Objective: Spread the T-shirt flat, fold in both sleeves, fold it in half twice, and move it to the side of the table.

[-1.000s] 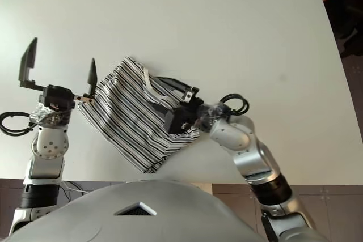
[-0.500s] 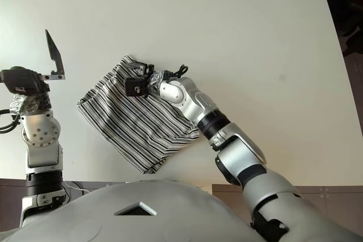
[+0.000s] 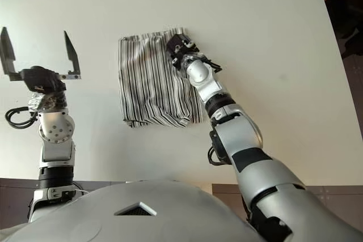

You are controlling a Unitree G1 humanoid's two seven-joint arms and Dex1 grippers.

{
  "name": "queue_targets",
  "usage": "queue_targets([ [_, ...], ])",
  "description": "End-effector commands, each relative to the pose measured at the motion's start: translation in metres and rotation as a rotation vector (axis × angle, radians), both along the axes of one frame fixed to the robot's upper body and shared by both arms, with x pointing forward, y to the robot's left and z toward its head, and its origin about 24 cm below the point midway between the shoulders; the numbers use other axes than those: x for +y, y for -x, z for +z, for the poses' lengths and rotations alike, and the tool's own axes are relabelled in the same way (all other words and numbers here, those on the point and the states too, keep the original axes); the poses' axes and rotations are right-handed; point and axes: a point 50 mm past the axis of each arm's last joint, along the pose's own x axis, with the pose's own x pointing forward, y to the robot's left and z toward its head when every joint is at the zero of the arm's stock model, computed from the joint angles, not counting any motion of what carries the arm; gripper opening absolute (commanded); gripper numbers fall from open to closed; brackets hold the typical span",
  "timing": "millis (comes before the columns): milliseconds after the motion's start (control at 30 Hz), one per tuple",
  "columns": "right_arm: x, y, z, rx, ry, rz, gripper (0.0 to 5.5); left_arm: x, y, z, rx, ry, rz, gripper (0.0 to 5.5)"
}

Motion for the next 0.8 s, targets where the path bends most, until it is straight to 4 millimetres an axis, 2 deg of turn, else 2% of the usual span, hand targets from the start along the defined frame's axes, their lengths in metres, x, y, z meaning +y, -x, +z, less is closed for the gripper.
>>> queue_targets([
  [33,-0.009,0.013,-0.008,-0.029,-0.028,-0.022,2.98,-0.008,-0.002,-0.01,0.088,-0.135,-0.141,5.48],
  [167,-0.032,0.017,0.012,-0.152,-0.031,-0.053,2.98,0.008,-0.001,-0.015,0.147,-0.251,-0.187,5.48],
  [233,-0.04,0.024,0.046,-0.324,-0.113,-0.03,2.98,0.009,-0.001,-0.014,0.169,-0.333,-0.277,5.48],
  [300,-0.049,0.046,0.083,-0.492,-0.136,0.077,2.98,0.008,-0.001,-0.016,0.208,-0.468,-0.386,5.48],
  [367,-0.059,0.075,0.1,-0.566,-0.054,0.235,2.98,0.016,0.003,-0.017,0.273,-0.552,-0.447,5.48],
  [433,-0.08,0.113,0.096,-0.547,0.117,0.442,2.98,0.026,0.017,-0.016,0.354,-0.637,-0.525,5.48],
  [500,-0.112,0.141,0.08,-0.419,0.346,0.575,2.98,0.029,0.033,-0.021,0.475,-0.731,-0.662,5.48],
  [600,-0.157,0.148,0.06,-0.271,0.774,0.645,2.98,0.028,0.044,-0.026,0.598,-0.85,-0.792,5.48],
  [667,-0.165,0.153,0.055,-0.231,0.858,0.688,2.98,0.029,0.044,-0.024,0.62,-0.88,-0.819,5.48],
  [800,-0.149,0.166,0.047,-0.217,0.842,0.828,2.98,0.023,0.058,-0.03,0.671,-0.918,-0.932,5.48],
])
